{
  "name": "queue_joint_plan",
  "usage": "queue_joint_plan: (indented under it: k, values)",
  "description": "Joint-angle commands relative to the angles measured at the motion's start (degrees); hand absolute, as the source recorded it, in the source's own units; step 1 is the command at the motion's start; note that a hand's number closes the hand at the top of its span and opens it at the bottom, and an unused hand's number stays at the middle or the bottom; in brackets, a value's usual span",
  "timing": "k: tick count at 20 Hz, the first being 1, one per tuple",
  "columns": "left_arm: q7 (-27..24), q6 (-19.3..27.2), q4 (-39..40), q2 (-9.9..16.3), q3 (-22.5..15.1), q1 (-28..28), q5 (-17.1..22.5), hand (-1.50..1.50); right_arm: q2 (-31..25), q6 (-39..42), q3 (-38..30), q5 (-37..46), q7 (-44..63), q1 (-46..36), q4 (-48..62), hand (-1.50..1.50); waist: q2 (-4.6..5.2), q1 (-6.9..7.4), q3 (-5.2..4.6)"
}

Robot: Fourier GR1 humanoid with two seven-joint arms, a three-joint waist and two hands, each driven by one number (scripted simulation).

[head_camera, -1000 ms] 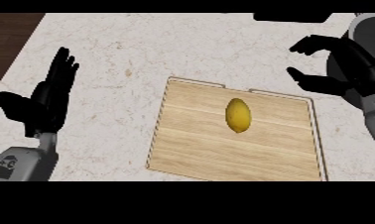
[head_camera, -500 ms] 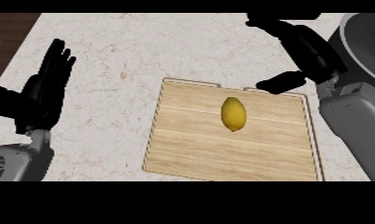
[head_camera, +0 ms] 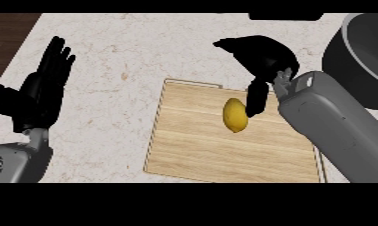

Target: Pick the lemon from the tray and place it in the pot

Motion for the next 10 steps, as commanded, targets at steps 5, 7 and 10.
queue_joint_plan:
  k: [5, 7, 10]
  values:
    - [-1.2, 1.1, 2.0, -1.6, 0.3, -1.4, -2.2, 0.0, 11.4, 12.4, 6.7, -2.2, 17.3, -2.1, 6.3, -1.5, 0.17, -0.81, 0.1]
    - [-2.2, -2.4, 2.2, 0.0, 2.9, 0.4, 0.4, 0.0, 13.2, 16.5, 3.7, -4.9, 22.0, -6.0, 7.3, -1.5, 0.06, -0.64, 0.07]
    - [0.4, -2.1, 0.7, -0.2, 3.1, 0.3, 0.1, 0.0, 13.5, 14.7, 4.1, -2.5, 22.0, -2.4, 7.0, -1.5, 0.05, -0.81, 0.14]
